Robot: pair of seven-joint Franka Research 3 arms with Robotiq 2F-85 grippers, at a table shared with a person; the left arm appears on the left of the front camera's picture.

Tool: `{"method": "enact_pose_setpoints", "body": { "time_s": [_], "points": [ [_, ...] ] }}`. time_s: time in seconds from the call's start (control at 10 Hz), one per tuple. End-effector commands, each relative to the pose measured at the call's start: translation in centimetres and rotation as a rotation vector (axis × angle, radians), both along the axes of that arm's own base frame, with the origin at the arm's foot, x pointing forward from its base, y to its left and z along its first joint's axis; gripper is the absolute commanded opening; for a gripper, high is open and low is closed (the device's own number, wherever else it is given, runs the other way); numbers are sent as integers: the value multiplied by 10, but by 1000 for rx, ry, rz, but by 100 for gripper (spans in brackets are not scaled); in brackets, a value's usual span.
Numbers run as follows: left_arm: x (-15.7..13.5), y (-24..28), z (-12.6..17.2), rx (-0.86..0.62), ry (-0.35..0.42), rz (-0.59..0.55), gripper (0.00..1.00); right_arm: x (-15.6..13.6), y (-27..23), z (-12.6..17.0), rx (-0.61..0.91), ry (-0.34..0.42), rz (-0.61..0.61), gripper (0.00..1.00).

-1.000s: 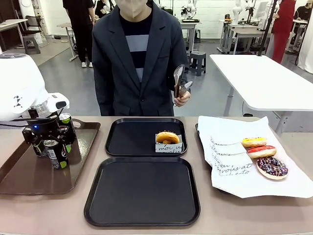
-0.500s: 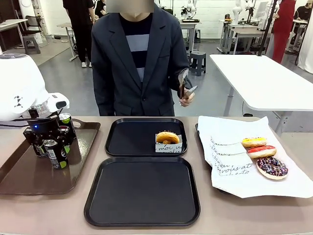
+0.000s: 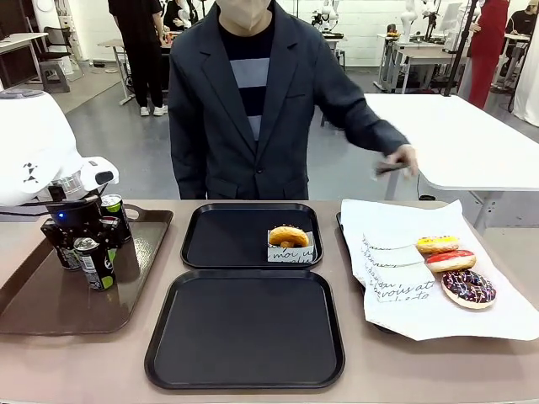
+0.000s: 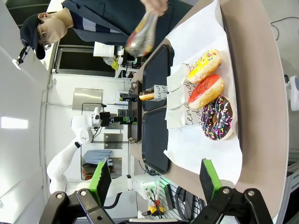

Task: Set up donuts and drinks on trays.
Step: Pick up one Pepsi coke and place it on the Flat Tray.

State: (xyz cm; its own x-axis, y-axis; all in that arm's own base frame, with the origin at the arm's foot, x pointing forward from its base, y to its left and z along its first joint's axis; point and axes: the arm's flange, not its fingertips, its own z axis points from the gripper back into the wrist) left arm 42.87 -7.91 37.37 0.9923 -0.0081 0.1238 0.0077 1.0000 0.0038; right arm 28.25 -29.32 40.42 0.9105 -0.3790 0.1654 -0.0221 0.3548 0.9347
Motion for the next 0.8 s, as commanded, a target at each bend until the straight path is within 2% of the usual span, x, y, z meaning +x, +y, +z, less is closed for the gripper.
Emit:
{"method": "enact_pose_setpoints", "body": {
  "time_s": [0.0, 0.1, 0.2, 0.4, 0.6, 0.7],
  "points": [
    [-4, -4, 26, -10, -12, 32, 20, -1, 0, 1, 7, -7, -2, 100],
    [-9, -8, 48, -10, 12, 23, 44, -1, 0, 1, 7, -7, -2, 100],
    [-17, -12, 77, -15, 2, 33, 44, -1, 0, 1, 7, -7, -2, 100],
    [-31, -14, 117, -19, -39, 48, 44, -1, 0, 1, 7, -7, -2, 100],
    [-38, -7, 133, -51, -40, 44, 44, -1, 0, 1, 7, -7, -2, 100],
    [-43, -3, 131, -35, -16, 53, 44, -1, 0, 1, 7, -7, -2, 100]
  ]
}}
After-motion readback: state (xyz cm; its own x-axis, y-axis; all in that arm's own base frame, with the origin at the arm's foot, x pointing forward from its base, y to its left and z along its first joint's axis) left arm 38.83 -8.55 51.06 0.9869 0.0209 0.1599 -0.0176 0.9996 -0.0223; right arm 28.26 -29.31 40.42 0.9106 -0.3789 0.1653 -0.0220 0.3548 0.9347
